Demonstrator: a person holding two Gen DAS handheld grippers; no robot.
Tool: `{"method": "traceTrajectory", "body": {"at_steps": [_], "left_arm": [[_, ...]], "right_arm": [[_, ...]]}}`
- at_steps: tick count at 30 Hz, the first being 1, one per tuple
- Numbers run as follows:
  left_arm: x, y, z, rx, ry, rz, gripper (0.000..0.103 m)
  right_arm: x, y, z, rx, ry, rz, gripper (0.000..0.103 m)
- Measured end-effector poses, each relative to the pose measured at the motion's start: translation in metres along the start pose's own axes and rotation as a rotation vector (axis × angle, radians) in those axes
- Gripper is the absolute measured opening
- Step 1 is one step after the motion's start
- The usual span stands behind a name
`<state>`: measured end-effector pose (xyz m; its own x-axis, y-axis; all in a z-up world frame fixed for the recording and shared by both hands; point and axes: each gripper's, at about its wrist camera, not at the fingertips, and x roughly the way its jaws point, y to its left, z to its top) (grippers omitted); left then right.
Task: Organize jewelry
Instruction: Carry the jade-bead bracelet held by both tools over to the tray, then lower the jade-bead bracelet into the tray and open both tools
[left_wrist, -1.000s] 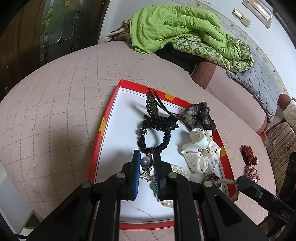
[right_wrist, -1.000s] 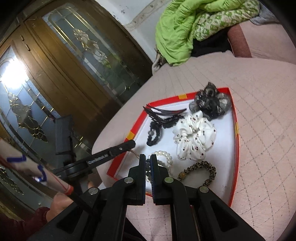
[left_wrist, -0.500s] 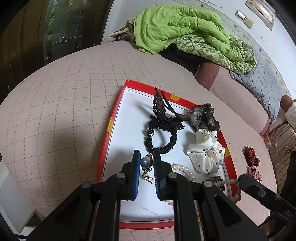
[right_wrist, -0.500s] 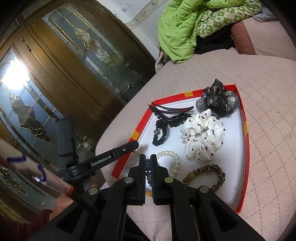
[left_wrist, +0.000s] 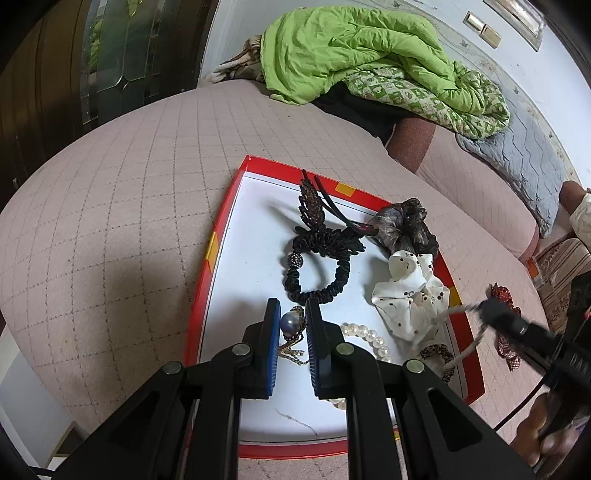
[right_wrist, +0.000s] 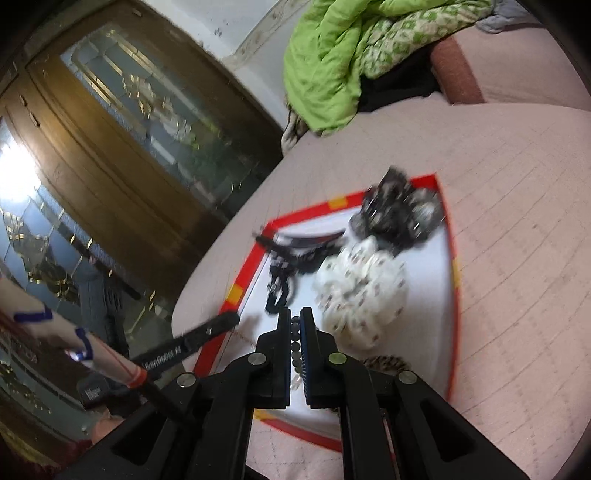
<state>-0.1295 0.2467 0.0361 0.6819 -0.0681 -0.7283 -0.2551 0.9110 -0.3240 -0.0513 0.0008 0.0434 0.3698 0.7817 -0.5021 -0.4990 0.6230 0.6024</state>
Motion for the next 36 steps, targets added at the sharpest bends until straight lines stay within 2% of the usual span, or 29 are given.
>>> {"method": "traceTrajectory", "body": {"at_steps": [7,13,16,28,36], "left_arm": [[0.005,-0.005,0.000,0.022,0.016,0.006,0.013],[0.010,-0.006,-0.001,0.034,0.035,0.021,0.013],[0.013,-0.007,-0.002,0.045,0.047,0.028,0.013],[0.017,-0.009,-0.004,0.057,0.064,0.035,0.013],[0.017,-0.012,-0.004,0.066,0.060,0.040,0.013]], "right_arm": [[-0.006,-0.022,0.004,0.061,-0.013,-0.020,0.005],[0.005,-0.004,-0.003,0.010,0.023,0.000,0.005],[0.012,-0.001,-0.005,-0.017,0.036,-0.018,0.005],[0.021,-0.028,-0.012,-0.036,0.051,-0.219,0.005],[0.015,-0.038,-0.012,-0.023,0.048,-0.276,0.006]]}}
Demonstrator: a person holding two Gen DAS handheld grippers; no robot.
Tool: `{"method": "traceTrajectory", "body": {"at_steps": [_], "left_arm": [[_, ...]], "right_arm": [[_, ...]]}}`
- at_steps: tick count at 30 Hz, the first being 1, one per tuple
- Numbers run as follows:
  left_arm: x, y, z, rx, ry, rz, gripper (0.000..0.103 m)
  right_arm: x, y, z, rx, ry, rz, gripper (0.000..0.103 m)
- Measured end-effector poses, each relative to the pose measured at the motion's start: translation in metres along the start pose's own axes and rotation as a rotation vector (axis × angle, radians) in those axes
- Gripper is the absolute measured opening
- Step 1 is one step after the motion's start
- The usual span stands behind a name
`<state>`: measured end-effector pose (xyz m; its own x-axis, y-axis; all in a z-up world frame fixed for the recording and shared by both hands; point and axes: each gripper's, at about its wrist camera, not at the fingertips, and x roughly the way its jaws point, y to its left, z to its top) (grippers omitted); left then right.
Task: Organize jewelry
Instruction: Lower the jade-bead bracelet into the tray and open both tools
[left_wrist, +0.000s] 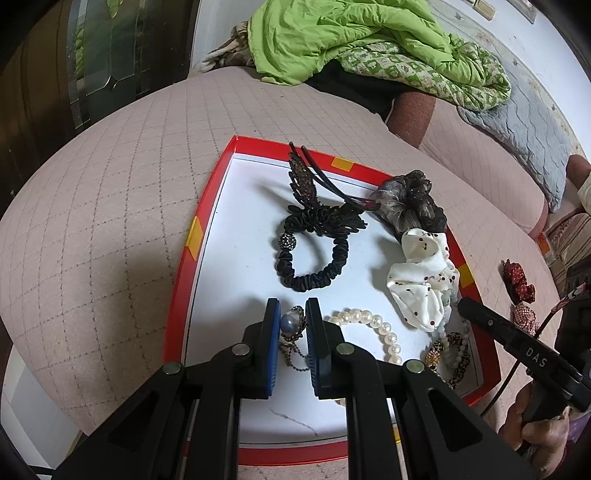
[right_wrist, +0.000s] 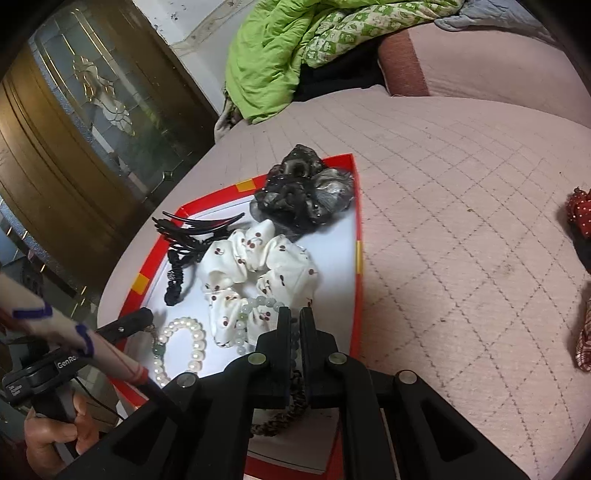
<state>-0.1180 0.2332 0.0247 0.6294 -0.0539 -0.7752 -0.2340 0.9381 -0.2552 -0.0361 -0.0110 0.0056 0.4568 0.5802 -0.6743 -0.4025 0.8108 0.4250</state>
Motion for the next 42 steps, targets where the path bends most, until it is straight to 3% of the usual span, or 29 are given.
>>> {"method": "traceTrajectory", "body": {"at_steps": [15,23,25,32,35,37,40,42], "left_arm": [[-0.001,-0.011,-0.002,0.044,-0.005,0.047,0.013],[-0.001,-0.015,-0.002,0.055,-0.004,0.065,0.017],[-0.001,-0.015,-0.002,0.056,-0.007,0.070,0.031],[-0.012,-0.017,-0.001,0.056,-0.061,0.099,0.053],[-0.026,-0.023,-0.002,0.072,-0.126,0.118,0.067],[-0.040,-0.028,-0.004,0.090,-0.196,0.151,0.081],[-0.064,-0.037,-0.010,0.119,-0.299,0.225,0.091],[-0.081,-0.043,-0.014,0.127,-0.350,0.246,0.092]], "right_arm": [[-0.018,0.009,-0.002,-0.025,-0.033,-0.018,0.006],[-0.025,0.009,0.000,-0.026,-0.048,-0.027,0.018],[-0.027,0.008,0.000,-0.026,-0.051,-0.032,0.019],[-0.042,0.011,-0.001,-0.026,-0.085,-0.049,0.034],[-0.055,0.014,-0.002,-0.038,-0.109,-0.060,0.042],[-0.066,0.018,-0.005,-0.047,-0.131,-0.085,0.056],[-0.085,0.026,-0.010,-0.087,-0.177,-0.155,0.070],[-0.099,0.032,-0.014,-0.120,-0.204,-0.186,0.073]]}}
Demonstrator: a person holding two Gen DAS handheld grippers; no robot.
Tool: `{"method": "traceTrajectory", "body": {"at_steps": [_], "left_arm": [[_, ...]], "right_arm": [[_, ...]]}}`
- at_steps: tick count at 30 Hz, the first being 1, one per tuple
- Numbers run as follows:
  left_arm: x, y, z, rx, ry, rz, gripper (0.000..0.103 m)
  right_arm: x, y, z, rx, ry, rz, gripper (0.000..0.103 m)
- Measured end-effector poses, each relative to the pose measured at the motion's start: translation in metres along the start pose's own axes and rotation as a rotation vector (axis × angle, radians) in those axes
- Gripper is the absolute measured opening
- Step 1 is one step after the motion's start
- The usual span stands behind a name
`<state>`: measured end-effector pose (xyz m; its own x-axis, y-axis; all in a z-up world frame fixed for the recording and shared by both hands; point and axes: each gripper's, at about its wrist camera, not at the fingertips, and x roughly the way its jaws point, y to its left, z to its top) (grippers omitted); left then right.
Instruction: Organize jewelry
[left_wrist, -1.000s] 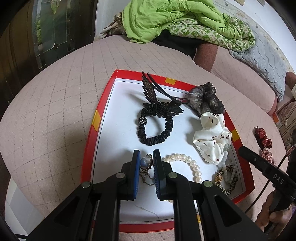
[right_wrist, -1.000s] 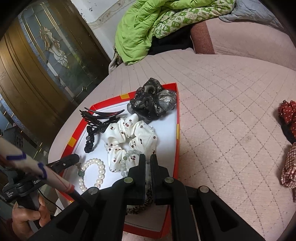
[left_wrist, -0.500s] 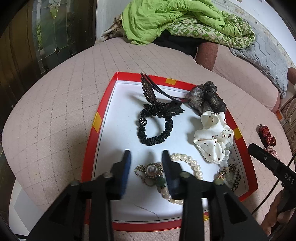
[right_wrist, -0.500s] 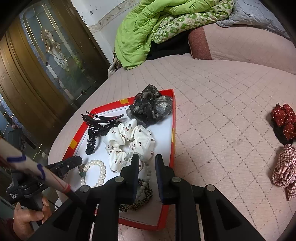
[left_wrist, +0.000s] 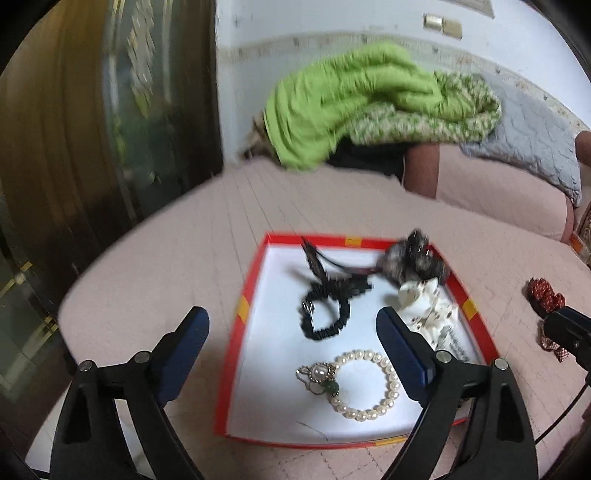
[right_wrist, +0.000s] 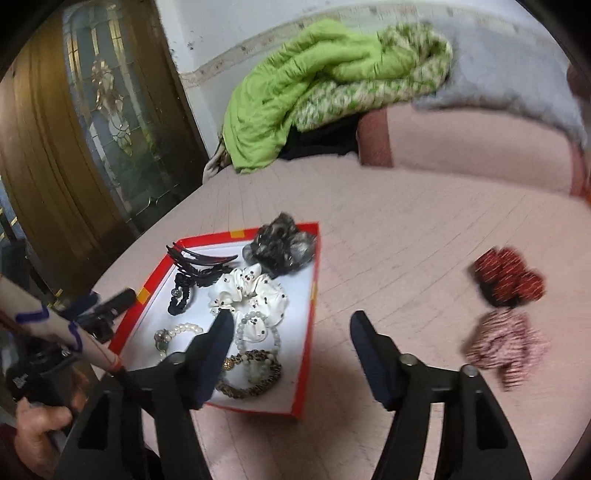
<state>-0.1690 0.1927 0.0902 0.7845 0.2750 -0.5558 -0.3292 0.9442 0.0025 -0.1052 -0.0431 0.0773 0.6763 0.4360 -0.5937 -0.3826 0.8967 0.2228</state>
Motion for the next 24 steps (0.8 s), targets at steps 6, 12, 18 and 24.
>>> {"method": "traceTrajectory", "body": {"at_steps": [6,12,18,24], "left_arm": [[-0.045,-0.012,0.000,0.070,-0.034,0.109,0.100],[-0.074,-0.015,-0.005,0.118,0.035,0.149,0.100],[-0.101,0.001,-0.016,0.068,0.049,0.141,0.100],[-0.114,0.019,-0.022,0.047,0.039,0.197,0.100]], "right_arm": [[-0.046,0.006,-0.010,-0.070,-0.040,-0.130,0.090],[-0.081,0.007,-0.021,-0.106,-0.047,-0.332,0.093],[-0.102,0.036,-0.026,-0.187,-0.078,-0.306,0.094],[-0.107,0.060,-0.029,-0.204,-0.077,-0.208,0.094]]}}
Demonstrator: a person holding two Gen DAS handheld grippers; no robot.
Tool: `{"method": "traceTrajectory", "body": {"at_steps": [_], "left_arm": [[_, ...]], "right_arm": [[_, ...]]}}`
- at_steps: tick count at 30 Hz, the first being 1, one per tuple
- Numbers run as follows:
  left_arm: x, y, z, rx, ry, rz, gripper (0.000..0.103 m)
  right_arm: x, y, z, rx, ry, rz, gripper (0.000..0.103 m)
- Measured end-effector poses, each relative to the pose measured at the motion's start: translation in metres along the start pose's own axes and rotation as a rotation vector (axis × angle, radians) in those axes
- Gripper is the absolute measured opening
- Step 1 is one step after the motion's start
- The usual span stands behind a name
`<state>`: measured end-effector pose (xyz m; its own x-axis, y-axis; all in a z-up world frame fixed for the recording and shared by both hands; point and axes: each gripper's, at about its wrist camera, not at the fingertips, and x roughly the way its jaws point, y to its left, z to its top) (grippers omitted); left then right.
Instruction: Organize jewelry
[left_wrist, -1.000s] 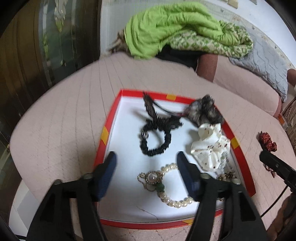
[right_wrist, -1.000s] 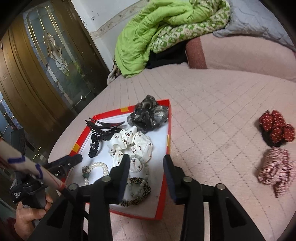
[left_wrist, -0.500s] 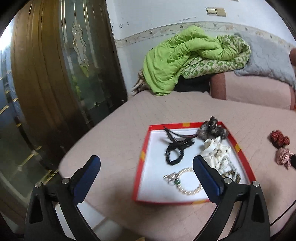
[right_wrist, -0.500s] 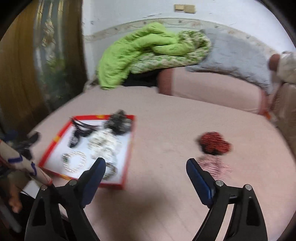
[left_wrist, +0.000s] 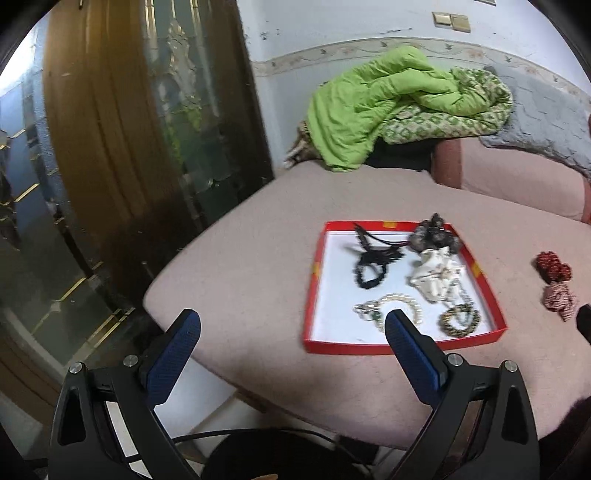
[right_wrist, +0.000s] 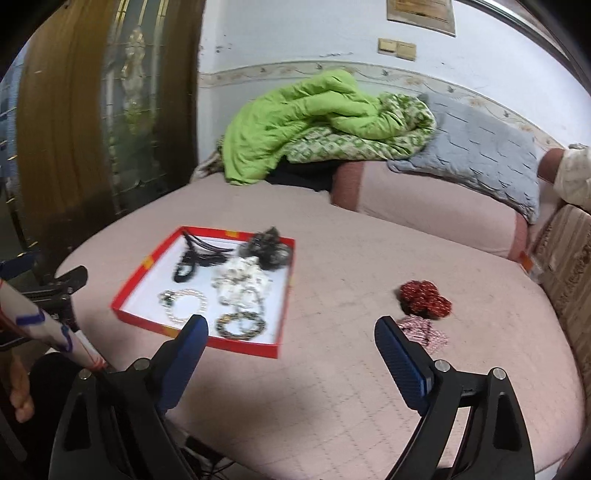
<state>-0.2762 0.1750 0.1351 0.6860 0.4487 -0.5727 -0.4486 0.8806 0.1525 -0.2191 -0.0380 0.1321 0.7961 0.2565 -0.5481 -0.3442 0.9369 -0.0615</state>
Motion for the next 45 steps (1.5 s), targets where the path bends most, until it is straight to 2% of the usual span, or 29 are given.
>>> {"method": "traceTrajectory", "body": {"at_steps": [6,19,45], "left_arm": [[0.005,0.003,-0.008,0.005,0.028,0.007,0.100],[0.017,-0.003,-0.011,0.024,0.083,-0.027,0.100],[0.022,-0.006,-0.015,0.023,0.122,-0.041,0.100]], "right_arm": [[0.003,0.022,-0.006,-0.037,0.023,0.078,0.094],[0.012,0.026,-0.016,-0.047,0.066,0.091,0.094],[0.018,0.027,-0.021,-0.047,0.089,0.110,0.094]]}}
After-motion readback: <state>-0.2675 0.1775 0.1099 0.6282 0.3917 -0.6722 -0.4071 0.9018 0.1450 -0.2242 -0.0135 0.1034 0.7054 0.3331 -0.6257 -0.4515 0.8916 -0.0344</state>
